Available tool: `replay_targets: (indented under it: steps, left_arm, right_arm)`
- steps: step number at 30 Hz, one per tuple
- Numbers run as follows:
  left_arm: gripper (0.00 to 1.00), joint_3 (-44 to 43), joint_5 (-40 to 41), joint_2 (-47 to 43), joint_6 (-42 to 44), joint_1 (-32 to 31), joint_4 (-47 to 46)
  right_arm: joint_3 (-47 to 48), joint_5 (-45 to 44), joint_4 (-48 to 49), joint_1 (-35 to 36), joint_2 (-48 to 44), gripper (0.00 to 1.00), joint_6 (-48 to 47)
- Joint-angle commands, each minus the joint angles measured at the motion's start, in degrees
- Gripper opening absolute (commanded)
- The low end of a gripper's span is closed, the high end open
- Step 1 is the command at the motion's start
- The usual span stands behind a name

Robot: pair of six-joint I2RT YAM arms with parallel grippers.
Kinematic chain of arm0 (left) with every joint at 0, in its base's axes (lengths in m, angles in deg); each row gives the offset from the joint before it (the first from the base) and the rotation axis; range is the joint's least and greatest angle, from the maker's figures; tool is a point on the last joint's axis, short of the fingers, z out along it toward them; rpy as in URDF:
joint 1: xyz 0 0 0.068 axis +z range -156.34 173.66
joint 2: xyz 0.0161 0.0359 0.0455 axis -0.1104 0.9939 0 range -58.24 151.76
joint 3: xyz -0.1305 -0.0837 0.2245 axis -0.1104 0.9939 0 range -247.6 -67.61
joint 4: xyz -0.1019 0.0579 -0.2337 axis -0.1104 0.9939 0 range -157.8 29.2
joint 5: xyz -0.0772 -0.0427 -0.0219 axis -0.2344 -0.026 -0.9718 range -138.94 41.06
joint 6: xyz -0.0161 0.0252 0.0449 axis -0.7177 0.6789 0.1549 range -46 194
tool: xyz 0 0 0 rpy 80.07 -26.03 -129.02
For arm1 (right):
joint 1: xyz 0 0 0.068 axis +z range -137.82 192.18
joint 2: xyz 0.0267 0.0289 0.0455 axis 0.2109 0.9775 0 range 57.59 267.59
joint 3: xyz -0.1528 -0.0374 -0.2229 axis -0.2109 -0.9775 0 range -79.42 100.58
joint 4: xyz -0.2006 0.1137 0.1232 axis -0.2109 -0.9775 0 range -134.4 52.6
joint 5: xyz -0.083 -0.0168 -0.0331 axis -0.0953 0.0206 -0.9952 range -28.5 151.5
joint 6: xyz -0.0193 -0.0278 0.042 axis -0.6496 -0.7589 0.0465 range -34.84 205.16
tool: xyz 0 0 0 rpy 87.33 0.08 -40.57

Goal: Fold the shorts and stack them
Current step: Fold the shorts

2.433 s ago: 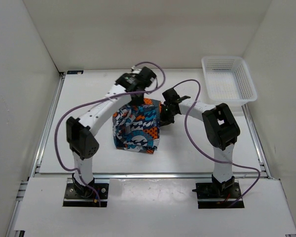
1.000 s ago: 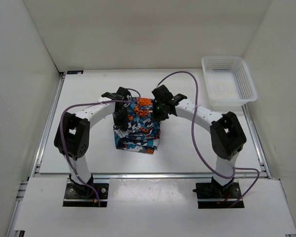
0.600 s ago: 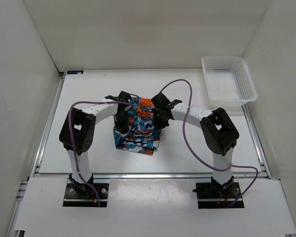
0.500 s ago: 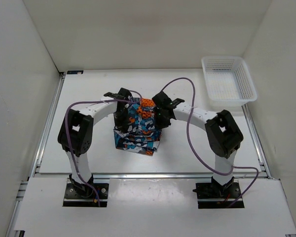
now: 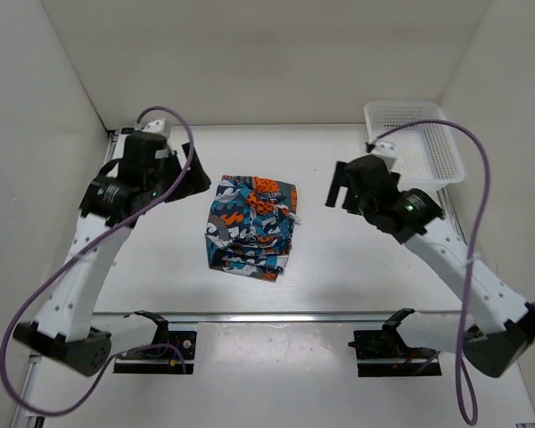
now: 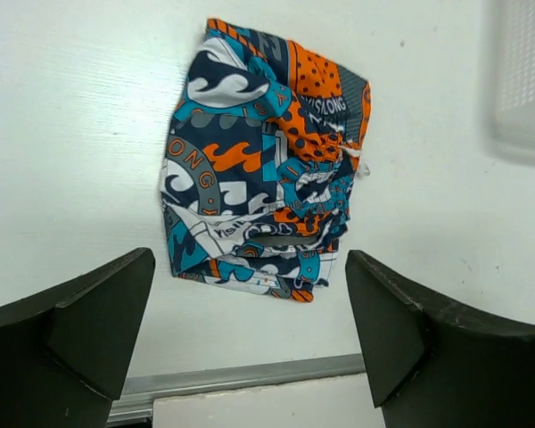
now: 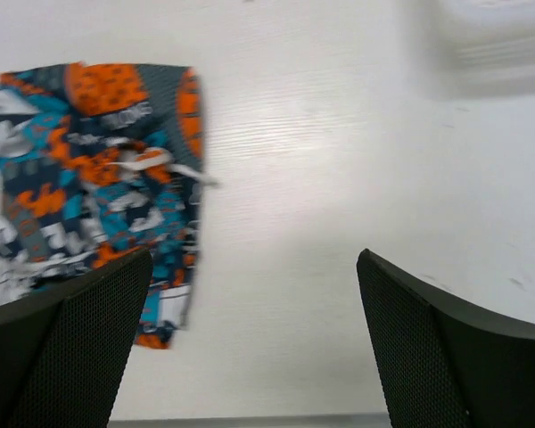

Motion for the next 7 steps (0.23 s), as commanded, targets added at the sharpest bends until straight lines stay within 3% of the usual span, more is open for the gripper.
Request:
replay_targets:
  steps: [1, 7]
  left_arm:
    - [1.0, 6.3, 4.2, -7.0, -1.5, 0.4, 1.0]
    - [1.0, 11.0, 6.6, -17.2, -4.4, 0.4, -0.2]
  right_arm:
    - [-3.3, -11.8, -11.1, -0.6, -6.1, 1.0, 2.7]
    - [-7.7, -13.1, -15.3, -0.6, -13.2, 0.99, 3.5]
